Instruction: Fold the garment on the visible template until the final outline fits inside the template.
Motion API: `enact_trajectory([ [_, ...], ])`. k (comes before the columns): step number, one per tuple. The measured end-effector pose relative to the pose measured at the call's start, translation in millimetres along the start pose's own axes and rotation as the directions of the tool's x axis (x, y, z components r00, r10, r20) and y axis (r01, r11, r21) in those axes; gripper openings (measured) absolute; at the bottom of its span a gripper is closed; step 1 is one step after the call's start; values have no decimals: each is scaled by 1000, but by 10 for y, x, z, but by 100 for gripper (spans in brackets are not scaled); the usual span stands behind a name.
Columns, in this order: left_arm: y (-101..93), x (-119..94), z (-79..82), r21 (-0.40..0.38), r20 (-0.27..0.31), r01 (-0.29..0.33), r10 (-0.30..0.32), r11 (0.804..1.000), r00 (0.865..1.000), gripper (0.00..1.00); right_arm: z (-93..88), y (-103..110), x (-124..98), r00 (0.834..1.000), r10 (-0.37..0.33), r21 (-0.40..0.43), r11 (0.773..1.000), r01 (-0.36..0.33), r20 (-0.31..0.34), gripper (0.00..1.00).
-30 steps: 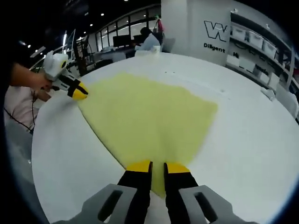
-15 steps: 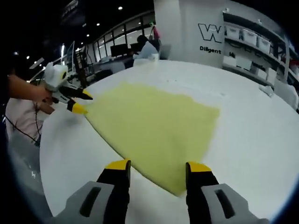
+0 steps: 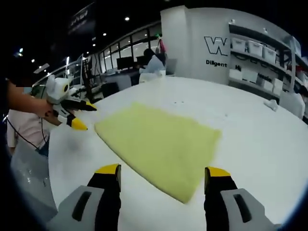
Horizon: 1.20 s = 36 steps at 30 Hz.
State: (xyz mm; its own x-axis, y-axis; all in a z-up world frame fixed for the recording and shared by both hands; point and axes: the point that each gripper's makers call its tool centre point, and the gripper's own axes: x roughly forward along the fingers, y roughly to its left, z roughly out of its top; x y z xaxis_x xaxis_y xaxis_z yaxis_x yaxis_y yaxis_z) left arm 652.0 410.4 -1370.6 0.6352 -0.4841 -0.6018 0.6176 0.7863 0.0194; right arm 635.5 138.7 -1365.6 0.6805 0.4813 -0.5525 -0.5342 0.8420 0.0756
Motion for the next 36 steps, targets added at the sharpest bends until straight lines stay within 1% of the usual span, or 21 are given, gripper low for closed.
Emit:
enact_trajectory([
  [2, -27, -59, 4, -1, 10, -4, 4, 1000, 1000, 73, 7, 13, -27, 1000, -4, 7, 1000, 4, 9, 71],
  [3, -34, -78, 4, -3, 13, -6, 6, 1000, 1000, 74, 15, 33, -59, 1000, -11, 21, 1000, 10, 16, 73],
  [6, -72, -133, -8, -45, 37, -14, 16, 999, 999, 79, 14, 78, -99, 999, -20, 31, 999, 19, 35, 82],
  [7, -100, -160, -29, -51, 39, -16, 18, 999, 999, 80, 13, 97, -122, 999, -27, 31, 999, 26, 41, 84],
  [9, -145, -206, -58, -45, 48, -12, 15, 999, 999, 82, 14, 124, -144, 999, -29, 43, 999, 27, 46, 83],
  [11, -148, -248, -116, -15, 37, -14, 14, 1000, 999, 84, 72, 155, -192, 996, -38, 64, 997, 33, 81, 84],
  [13, -156, -306, -133, -12, 39, -18, 18, 1000, 999, 85, 68, 188, -240, 995, -49, 67, 997, 43, 88, 85],
  [15, -153, -354, -147, -20, 48, -30, 31, 999, 998, 87, 36, 221, -272, 993, -59, 73, 996, 52, 102, 87],
  [16, -158, -384, -149, -43, 62, -36, 39, 998, 997, 88, -8, 240, -290, 993, -68, 76, 995, 61, 100, 88],
  [18, -178, -422, -194, -78, 73, -45, 51, 996, 996, 89, -75, 281, -319, 992, -75, 85, 994, 66, 101, 91],
  [21, -239, -461, -262, -86, 77, -52, 59, 995, 995, 90, -178, 308, -389, 989, -102, 99, 991, 92, 103, 95],
  [22, -257, -475, -285, -93, 79, -54, 61, 994, 995, 91, -186, 310, -400, 989, -106, 105, 990, 95, 105, 96],
  [23, -291, -505, -295, -103, 82, -53, 62, 993, 995, 91, -217, 320, -426, 987, -118, 129, 986, 104, 110, 97],
  [25, -330, -531, -335, -107, 81, -53, 62, 993, 995, 92, -221, 324, -464, 986, -124, 150, 983, 107, 109, 98],
  [28, -352, -575, -444, -89, 72, -66, 73, 994, 995, 92, -246, 364, -532, 982, -148, 145, 981, 131, 117, 99],
  [31, -361, -636, -447, -122, 92, -88, 99, 989, 991, 93, -280, 384, -576, 979, -167, 140, 979, 149, 120, 99],
  [36, -402, -669, -472, -108, 95, -94, 105, 990, 990, 94, -308, 424, -600, 977, -174, 139, 978, 157, 123, 99],
])
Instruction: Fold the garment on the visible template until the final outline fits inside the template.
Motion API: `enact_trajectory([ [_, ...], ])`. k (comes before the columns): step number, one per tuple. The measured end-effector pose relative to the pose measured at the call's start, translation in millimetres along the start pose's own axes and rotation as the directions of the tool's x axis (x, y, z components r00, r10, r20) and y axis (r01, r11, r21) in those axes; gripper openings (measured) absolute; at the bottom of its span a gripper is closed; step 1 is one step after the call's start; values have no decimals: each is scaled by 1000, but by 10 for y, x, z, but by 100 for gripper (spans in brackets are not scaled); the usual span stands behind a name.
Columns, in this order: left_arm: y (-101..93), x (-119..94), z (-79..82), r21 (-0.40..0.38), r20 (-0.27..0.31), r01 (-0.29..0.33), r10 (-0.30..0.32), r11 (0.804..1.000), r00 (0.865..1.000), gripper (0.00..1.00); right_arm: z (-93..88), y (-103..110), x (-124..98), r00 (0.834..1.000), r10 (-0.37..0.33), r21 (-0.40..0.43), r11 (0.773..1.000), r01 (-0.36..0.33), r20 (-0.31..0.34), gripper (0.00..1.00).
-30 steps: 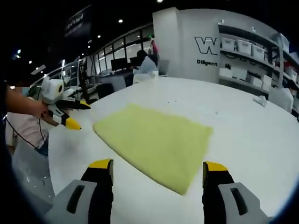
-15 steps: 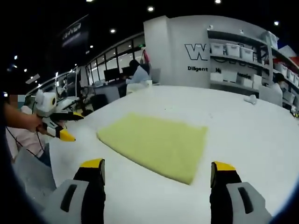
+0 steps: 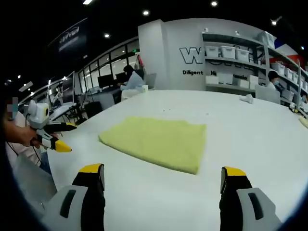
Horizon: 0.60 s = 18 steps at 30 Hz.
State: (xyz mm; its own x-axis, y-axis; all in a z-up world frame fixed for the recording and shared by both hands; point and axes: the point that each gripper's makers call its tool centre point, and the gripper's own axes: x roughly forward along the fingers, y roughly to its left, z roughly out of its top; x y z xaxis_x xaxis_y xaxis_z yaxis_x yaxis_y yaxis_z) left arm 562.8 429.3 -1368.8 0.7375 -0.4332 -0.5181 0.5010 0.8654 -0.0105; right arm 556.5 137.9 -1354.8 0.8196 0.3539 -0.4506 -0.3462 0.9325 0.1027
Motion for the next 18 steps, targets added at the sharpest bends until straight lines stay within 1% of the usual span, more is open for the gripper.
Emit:
enact_trajectory([
  [2, -3, -16, -12, 6, -5, -2, 2, 1000, 1000, 95, 15, 11, -9, 1000, -2, -12, 1000, 2, 4, 99],
  [6, 22, -54, 2, -23, 19, -25, 25, 999, 1000, 95, 22, 70, -23, 1000, 5, -48, 999, -5, 13, 99],
  [10, 12, -73, -27, -14, 19, -29, 29, 999, 999, 95, 15, 79, -22, 1000, -2, -43, 999, 3, 14, 99],
  [15, 37, -92, -47, -22, 18, -37, 37, 999, 999, 95, -8, 104, -28, 1000, -2, -32, 999, 3, 11, 99],
  [18, 46, -105, -43, -25, 19, -39, 39, 999, 999, 95, -28, 124, -29, 1000, 0, -43, 999, 0, 5, 99],
])
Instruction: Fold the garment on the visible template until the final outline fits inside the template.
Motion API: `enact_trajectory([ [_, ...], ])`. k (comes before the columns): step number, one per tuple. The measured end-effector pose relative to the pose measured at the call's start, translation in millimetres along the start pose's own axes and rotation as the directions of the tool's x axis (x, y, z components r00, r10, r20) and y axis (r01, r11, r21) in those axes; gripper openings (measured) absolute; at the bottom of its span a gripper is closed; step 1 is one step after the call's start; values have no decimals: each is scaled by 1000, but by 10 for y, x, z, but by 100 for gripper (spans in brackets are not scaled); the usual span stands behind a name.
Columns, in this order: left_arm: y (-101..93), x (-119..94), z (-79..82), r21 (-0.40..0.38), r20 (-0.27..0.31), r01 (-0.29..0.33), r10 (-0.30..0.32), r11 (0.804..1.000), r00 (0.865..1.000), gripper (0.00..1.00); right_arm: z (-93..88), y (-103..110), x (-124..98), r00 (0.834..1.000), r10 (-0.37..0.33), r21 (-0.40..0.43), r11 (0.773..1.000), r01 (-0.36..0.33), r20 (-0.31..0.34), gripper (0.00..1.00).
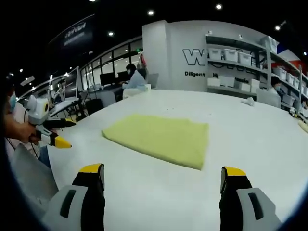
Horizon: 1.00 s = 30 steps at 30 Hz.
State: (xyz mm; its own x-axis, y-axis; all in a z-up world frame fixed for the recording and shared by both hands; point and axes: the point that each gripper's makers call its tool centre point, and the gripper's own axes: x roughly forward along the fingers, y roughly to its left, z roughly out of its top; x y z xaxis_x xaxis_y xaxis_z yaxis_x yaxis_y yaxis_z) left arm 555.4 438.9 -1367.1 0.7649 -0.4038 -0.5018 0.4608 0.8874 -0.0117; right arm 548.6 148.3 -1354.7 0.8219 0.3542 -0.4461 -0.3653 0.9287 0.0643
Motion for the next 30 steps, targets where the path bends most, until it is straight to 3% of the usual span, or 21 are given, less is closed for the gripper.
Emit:
enact_trajectory([
  [11, 14, -17, -56, 16, -15, 0, 1, 1000, 1000, 95, 5, 40, -10, 1000, 11, 4, 1000, -10, -4, 99],
  [30, -57, 32, 16, 24, 2, 14, -14, 1000, 1000, 94, 13, 12, -28, 1000, 5, 11, 1000, -6, 8, 99],
])
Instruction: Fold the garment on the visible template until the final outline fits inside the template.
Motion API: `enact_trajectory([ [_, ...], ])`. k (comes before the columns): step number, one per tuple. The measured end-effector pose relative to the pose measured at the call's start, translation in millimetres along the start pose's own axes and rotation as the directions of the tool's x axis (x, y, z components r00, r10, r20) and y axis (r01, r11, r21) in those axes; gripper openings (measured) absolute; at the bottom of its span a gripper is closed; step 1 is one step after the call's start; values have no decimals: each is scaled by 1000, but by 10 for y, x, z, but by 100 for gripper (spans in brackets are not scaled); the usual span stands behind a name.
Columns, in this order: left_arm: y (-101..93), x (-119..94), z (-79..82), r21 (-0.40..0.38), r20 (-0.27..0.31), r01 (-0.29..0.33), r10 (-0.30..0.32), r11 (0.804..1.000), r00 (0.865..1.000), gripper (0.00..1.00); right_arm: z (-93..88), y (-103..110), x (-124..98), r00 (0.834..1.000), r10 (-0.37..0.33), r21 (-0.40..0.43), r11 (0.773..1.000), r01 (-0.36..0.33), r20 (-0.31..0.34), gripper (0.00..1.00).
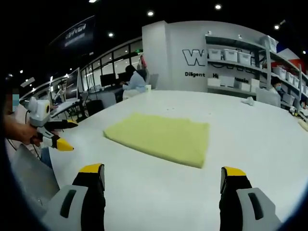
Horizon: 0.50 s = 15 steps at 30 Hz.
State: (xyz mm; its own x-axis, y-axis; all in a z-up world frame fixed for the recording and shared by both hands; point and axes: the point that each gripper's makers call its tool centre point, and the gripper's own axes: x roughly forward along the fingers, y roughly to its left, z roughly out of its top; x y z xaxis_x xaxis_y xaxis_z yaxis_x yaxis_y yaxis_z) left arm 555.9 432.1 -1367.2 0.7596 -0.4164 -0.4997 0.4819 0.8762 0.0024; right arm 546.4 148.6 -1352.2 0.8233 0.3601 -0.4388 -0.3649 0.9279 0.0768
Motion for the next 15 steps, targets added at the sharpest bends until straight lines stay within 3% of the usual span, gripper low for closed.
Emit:
enact_trajectory([
  [15, 8, 1, -42, -9, -4, -6, 6, 1000, 1000, 94, -82, 65, 33, 1000, 14, 14, 1000, -13, -6, 98],
])
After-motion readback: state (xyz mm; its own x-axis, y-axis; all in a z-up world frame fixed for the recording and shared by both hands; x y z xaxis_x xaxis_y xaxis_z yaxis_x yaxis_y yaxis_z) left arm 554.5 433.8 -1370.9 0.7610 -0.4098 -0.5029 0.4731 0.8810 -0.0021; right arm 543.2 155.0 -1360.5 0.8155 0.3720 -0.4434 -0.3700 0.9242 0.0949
